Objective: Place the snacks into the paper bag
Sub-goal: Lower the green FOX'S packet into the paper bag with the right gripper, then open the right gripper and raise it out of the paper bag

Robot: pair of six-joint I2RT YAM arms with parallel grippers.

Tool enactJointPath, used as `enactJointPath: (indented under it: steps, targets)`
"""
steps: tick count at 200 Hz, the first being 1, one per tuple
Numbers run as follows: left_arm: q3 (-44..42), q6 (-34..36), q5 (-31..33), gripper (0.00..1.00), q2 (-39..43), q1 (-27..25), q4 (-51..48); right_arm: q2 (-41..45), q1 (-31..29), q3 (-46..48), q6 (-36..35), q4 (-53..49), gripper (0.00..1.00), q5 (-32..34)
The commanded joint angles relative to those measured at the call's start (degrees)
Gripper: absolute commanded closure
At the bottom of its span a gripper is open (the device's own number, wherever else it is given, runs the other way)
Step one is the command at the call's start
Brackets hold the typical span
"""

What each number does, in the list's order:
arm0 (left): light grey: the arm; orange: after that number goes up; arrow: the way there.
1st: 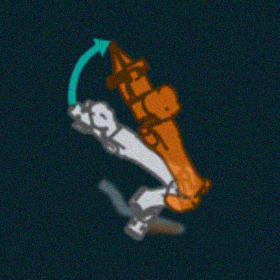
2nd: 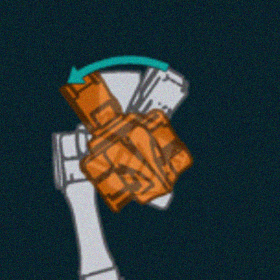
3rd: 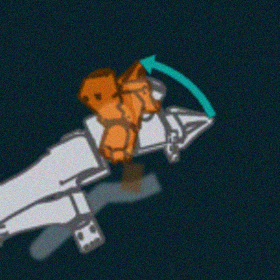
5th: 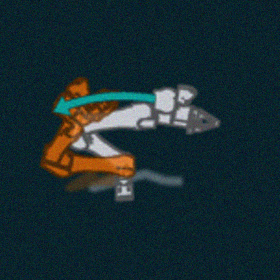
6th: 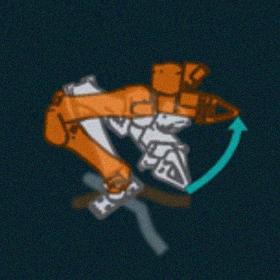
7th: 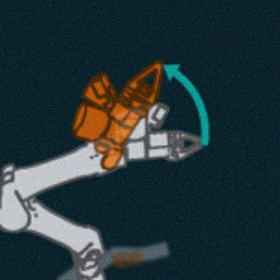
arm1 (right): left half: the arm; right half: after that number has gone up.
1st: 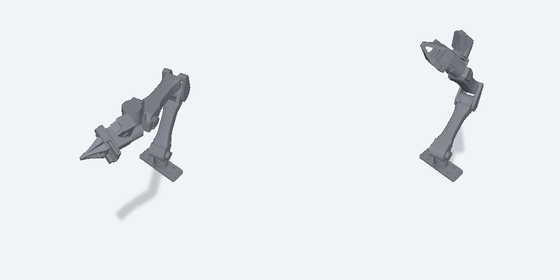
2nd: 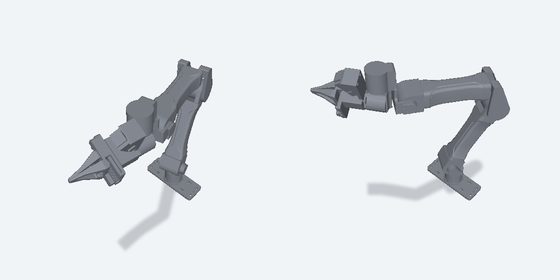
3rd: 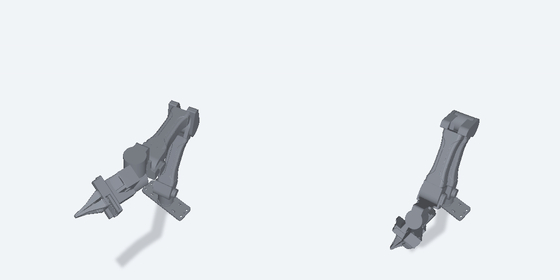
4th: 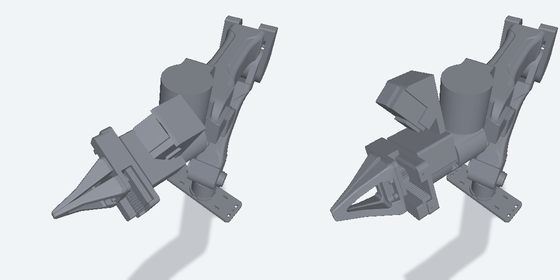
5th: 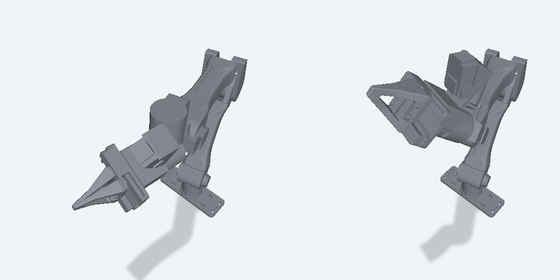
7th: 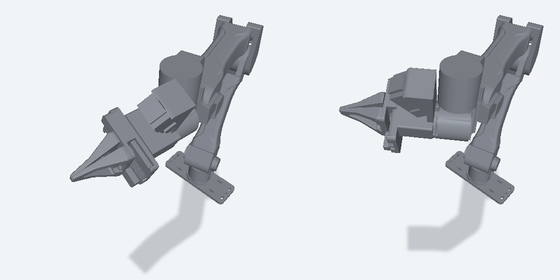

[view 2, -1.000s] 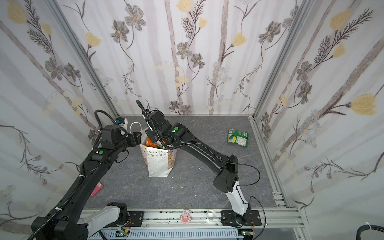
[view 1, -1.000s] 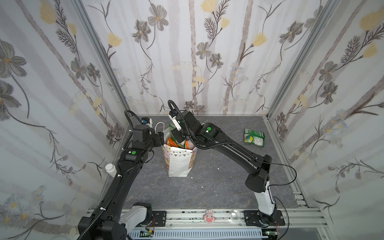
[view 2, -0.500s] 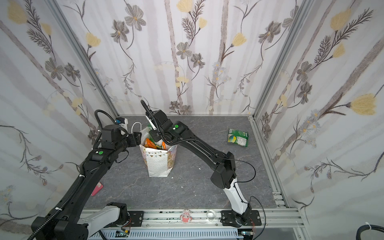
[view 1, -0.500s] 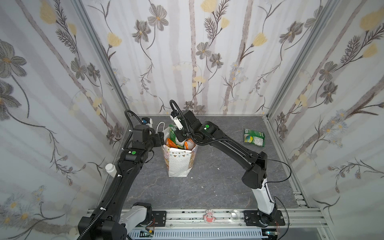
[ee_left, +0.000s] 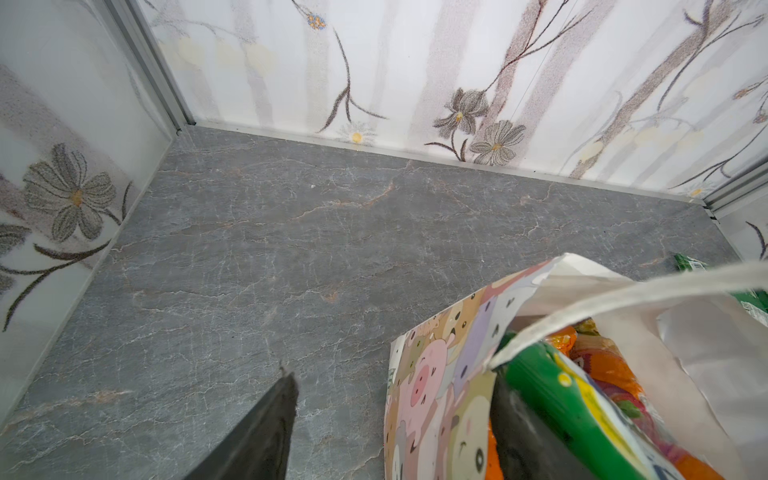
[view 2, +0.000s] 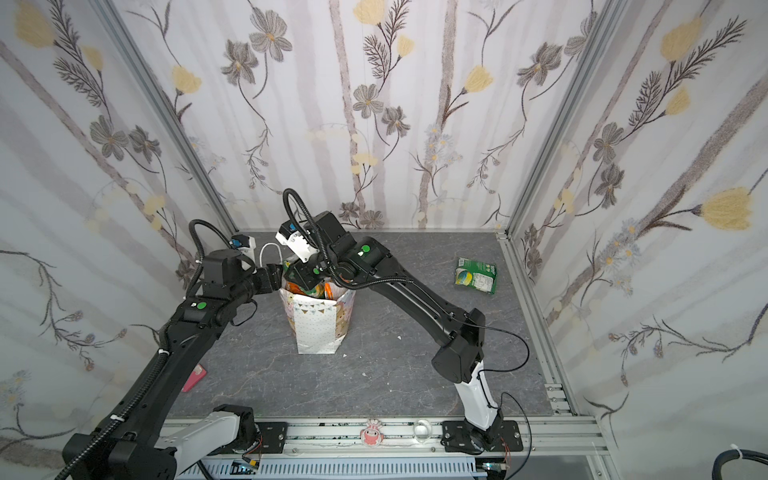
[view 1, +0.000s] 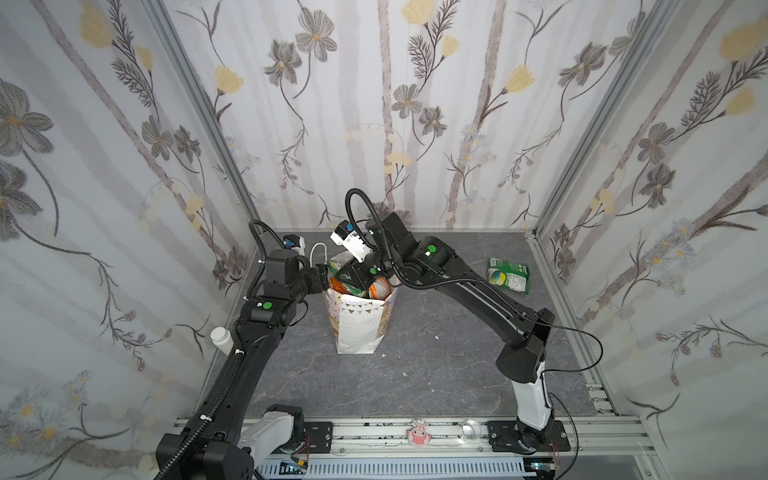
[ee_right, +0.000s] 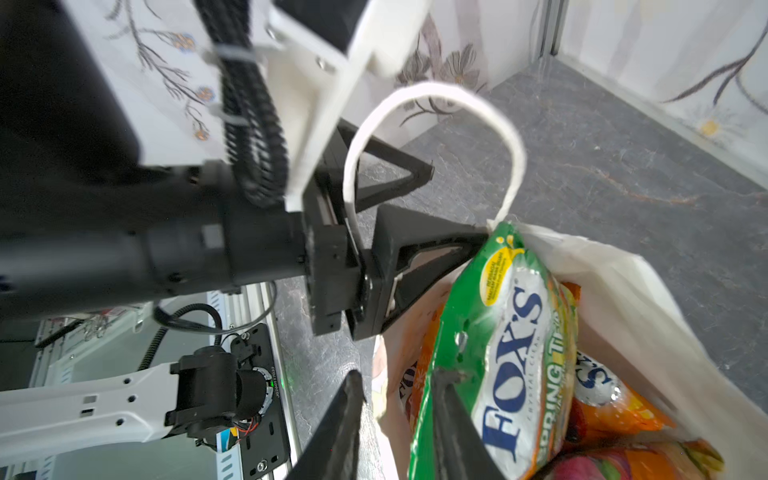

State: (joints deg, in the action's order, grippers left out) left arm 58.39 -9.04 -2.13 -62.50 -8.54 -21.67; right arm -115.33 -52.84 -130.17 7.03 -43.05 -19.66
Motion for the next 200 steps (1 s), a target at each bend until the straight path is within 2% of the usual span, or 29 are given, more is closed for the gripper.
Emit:
enactJointPath:
  steps: [1, 12, 48, 79, 125, 160, 176, 200]
  targets:
    - [0.5, 0.3, 0.9, 0.27, 0.4, 0.0, 0.3, 1.1, 1.6, -0.3, 0.3, 1.5, 0.79, 3.5]
    - [0.5, 0.3, 1.0, 0.28, 0.4, 0.0, 0.3, 0.5, 2.5, -0.3, 0.3, 1.5, 0.84, 4.4]
    - [0.1, 0.0, 0.9, 0.34, 2.4, 0.7, 1.4, -3.7, 2.4, -0.3, -1.2, 0.7, 0.9, 10.1]
    - [0.2, -1.0, -2.7, 0.34, 3.1, 2.8, 2.4, -6.5, 0.8, -0.3, -2.8, 0.4, 0.96, 8.5]
    - [-0.9, -1.6, -10.4, 0.33, 4.1, 4.7, 5.2, -9.4, -2.0, -0.6, -5.6, 0.1, 0.95, 8.4]
    - [-1.2, -1.4, -15.0, 0.33, 3.4, 4.7, 5.9, -15.2, -2.3, -5.1, -7.5, -5.6, 0.96, 11.6]
    - [-0.8, -1.3, -15.0, 0.33, 2.5, 4.7, 5.3, -17.3, -2.4, -7.8, -8.2, -7.8, 0.96, 13.0]
    - [-0.6, -1.1, -14.7, 0.33, 1.6, 4.6, 4.5, -16.0, -2.4, -7.9, -7.8, -7.5, 0.94, 12.9]
